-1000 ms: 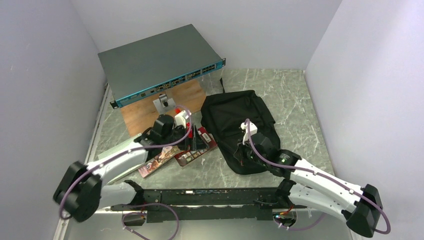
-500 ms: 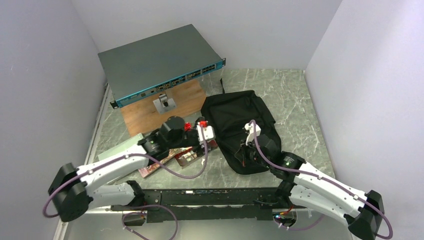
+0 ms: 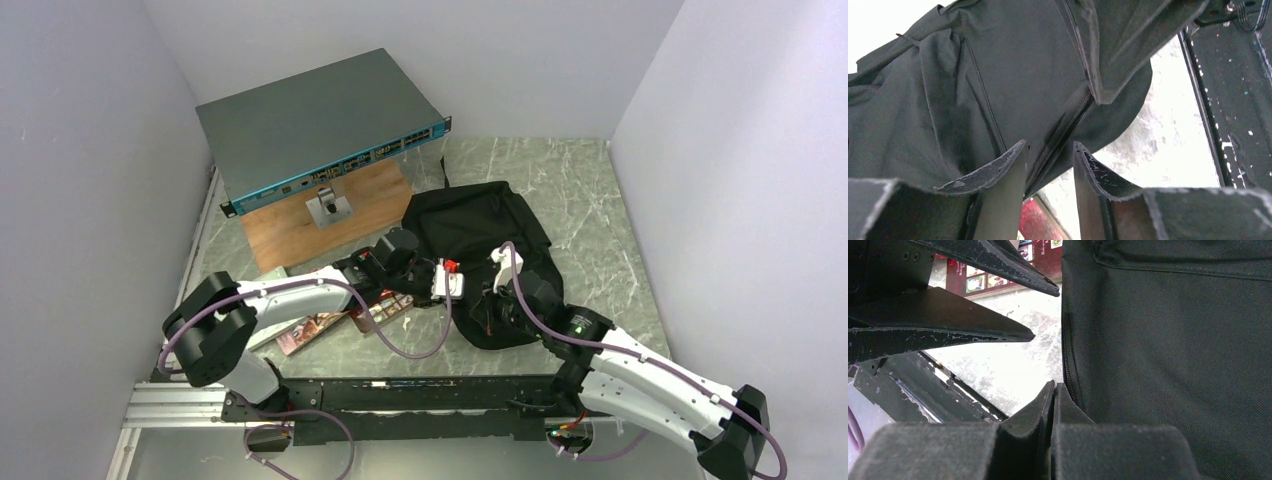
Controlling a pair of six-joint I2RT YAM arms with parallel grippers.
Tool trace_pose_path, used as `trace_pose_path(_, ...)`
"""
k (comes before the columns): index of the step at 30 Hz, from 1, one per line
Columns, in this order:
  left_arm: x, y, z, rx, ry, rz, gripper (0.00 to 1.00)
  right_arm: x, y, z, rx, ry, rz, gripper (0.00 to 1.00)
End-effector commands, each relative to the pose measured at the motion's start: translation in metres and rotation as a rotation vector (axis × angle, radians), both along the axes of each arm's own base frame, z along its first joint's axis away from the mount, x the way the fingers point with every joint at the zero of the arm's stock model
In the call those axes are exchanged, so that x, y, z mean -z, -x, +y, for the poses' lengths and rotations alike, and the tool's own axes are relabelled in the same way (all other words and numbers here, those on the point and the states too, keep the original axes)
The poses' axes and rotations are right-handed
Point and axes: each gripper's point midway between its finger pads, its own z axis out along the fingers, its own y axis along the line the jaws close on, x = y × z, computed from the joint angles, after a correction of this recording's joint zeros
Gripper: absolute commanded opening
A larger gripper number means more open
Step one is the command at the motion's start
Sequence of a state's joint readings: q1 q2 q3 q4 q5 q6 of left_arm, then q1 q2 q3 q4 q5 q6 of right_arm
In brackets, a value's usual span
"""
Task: Pack the student bag
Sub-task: Unzip the student bag at the center of the board.
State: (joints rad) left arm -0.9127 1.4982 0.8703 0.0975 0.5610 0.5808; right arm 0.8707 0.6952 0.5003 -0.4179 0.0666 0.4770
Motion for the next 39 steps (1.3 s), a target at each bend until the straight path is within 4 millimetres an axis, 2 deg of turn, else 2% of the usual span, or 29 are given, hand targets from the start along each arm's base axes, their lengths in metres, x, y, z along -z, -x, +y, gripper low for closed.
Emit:
trace_pose_path(1,-0.022,0.009,-0.025,0.086,0.128,0.0,0.43,-0.019,0.001,0.013,-0.014,-0.081,0.009,0.0)
trace_pose_path(6,-0.013,0.022,-0.037,0.129,0.13,0.074,0.44,-0.017,0.003,0.019,-0.008,-0.101,0.046,0.0)
trace_pose_path(12,0.008,0.024,-0.041,0.127,0.098,0.101,0.45,-0.017,0.003,0.019,0.003,-0.112,0.06,0.0)
trace_pose_path(14,0.017,0.018,-0.043,0.102,0.082,0.104,0.39,-0.019,0.004,0.019,0.005,-0.111,0.063,0.0)
trace_pose_path(17,0.025,0.005,-0.045,0.031,0.057,0.079,0.18,-0.017,0.006,0.015,0.023,-0.097,0.087,0.0)
trace_pose_path(19,0.026,-0.002,-0.043,-0.006,0.054,0.056,0.09,-0.015,0.001,0.002,0.115,-0.062,0.106,0.01)
trace_pose_path(21,0.027,-0.005,-0.041,-0.029,0.048,0.035,0.04,-0.012,-0.001,-0.021,0.29,-0.022,0.168,0.12)
trace_pose_path(22,0.027,-0.006,-0.04,-0.034,0.046,0.03,0.03,-0.006,0.006,-0.038,0.385,0.02,0.23,0.17)
trace_pose_path(24,0.027,-0.002,-0.041,-0.028,0.043,0.03,0.0,-0.011,0.012,-0.05,0.491,0.012,0.287,0.31)
trace_pose_path(26,0.027,0.004,-0.044,-0.014,0.042,0.04,0.0,-0.016,0.016,-0.049,0.527,-0.037,0.324,0.4)
trace_pose_path(30,0.026,0.013,-0.048,0.019,0.044,0.051,0.0,-0.02,0.017,-0.031,0.473,-0.128,0.339,0.57)
trace_pose_path(33,0.023,0.016,-0.048,0.03,0.05,0.05,0.0,-0.02,0.01,-0.027,0.469,-0.095,0.33,0.61)
trace_pose_path(39,0.021,0.019,-0.05,0.043,0.05,0.048,0.0,-0.014,0.001,-0.024,0.482,-0.044,0.322,0.6)
